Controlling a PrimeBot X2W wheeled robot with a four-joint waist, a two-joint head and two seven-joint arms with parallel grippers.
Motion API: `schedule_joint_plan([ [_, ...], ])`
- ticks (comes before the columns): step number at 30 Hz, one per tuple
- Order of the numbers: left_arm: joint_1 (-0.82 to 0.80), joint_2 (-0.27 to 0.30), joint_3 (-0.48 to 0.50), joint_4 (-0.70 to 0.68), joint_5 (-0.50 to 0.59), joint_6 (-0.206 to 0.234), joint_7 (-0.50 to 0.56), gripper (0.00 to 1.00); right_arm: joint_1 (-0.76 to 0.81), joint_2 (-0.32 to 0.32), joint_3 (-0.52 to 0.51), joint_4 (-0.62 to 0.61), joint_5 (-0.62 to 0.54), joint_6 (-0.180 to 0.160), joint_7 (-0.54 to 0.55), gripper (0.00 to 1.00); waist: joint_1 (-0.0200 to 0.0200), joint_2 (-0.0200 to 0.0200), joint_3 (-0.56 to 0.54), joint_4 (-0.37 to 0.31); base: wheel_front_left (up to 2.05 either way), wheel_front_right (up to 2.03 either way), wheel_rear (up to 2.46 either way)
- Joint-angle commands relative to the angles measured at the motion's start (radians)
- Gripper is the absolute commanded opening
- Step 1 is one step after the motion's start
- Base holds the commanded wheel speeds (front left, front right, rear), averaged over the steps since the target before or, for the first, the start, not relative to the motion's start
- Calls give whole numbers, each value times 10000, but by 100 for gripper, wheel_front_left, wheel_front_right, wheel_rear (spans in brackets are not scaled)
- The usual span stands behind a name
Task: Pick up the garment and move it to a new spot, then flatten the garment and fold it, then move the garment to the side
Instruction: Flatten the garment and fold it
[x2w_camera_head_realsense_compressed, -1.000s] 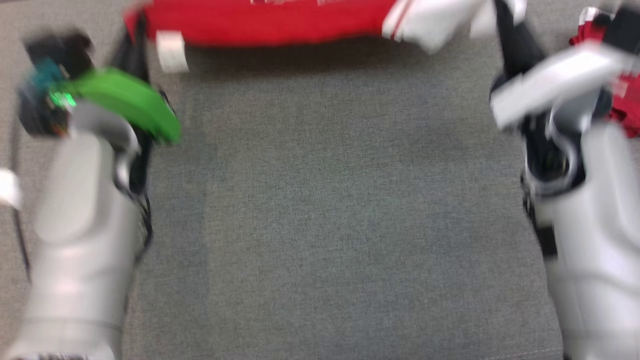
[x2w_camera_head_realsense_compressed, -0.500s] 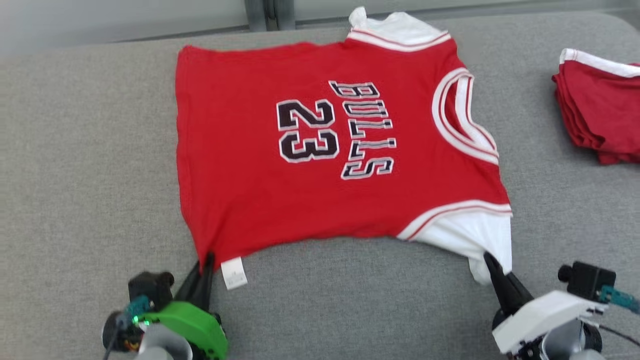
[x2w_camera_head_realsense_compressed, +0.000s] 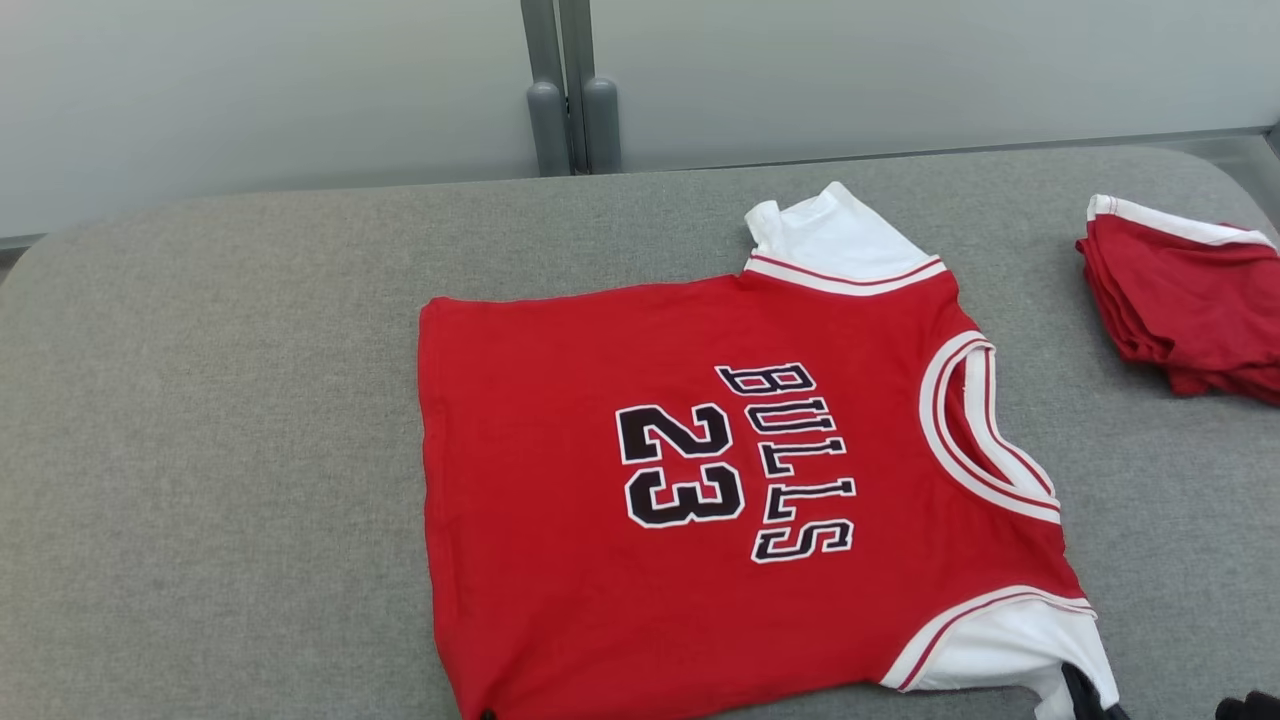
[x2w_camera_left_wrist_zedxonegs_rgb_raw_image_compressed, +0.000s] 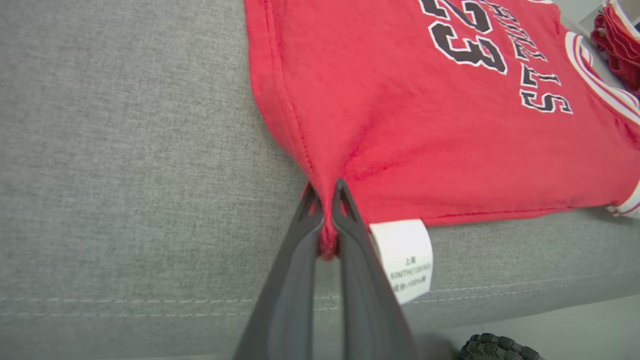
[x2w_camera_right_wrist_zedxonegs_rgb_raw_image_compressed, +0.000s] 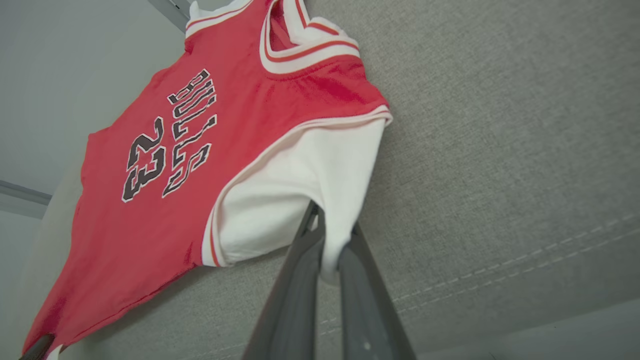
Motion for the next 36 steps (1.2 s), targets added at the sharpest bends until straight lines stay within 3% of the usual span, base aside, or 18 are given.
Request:
schedule_joint_plan([
  [1, -14, 172, -24, -357, -77, 72, 363, 0, -335, -95, -125, -213, -170, 0, 89, 0, 1, 0, 329, 73, 0, 0, 0],
  [5, -496, 388, 35, -1098, -248, 135, 1194, 0, -921, -231, -153, -474, -394, 0, 498, 0, 1, 0, 705, 75, 0, 0, 0],
  [10, -1919, 834, 103, -2112, -159, 275, 2690, 0, -2511, -1152, 351, -960, -813, 1, 1947, 0, 1, 0, 1594, 83, 0, 0, 0],
  [22, -4117, 1134, -261, -1716, 7, 200, 4743, 0, -4790, -2508, 621, -850, -1211, 1, 4098, 0, 1, 0, 1961, 266, 0, 0, 0],
  [24, -4346, 1151, -294, -1526, -30, 170, 4944, 0, -5146, -2565, 732, -651, -1326, 1, 4199, 7, 1, 0, 2022, 275, 0, 0, 0],
  [25, -4441, 1139, -278, -1446, -52, 187, 4985, 0, -5305, -2614, 774, -587, -1404, 0, 4167, 30, 1, 0, 2056, 277, 0, 0, 0],
  [26, -4572, 1142, -241, -1341, 26, 261, 4975, 34, -5486, -2600, 800, -448, -1453, 0, 4122, 100, 1, 0, 2087, 279, 0, 0, 0],
  [27, -4644, 1133, -231, -1250, 71, 282, 4950, 96, -5581, -2583, 820, -301, -1513, 0, 4158, 100, 1, 0, 2106, 279, 0, 0, 0],
  [28, -4697, 1072, -198, -1127, 41, 330, 4938, 100, -5690, -2685, 987, -211, -1612, 3, 4232, 100, 1, 0, 2130, 284, 0, 0, 0],
  [36, -4968, 1038, 644, -512, 308, 1141, 3823, 100, -5980, -2906, 767, -414, -1890, 0, 3363, 100, 1, 0, 2174, 252, 0, 0, 0],
])
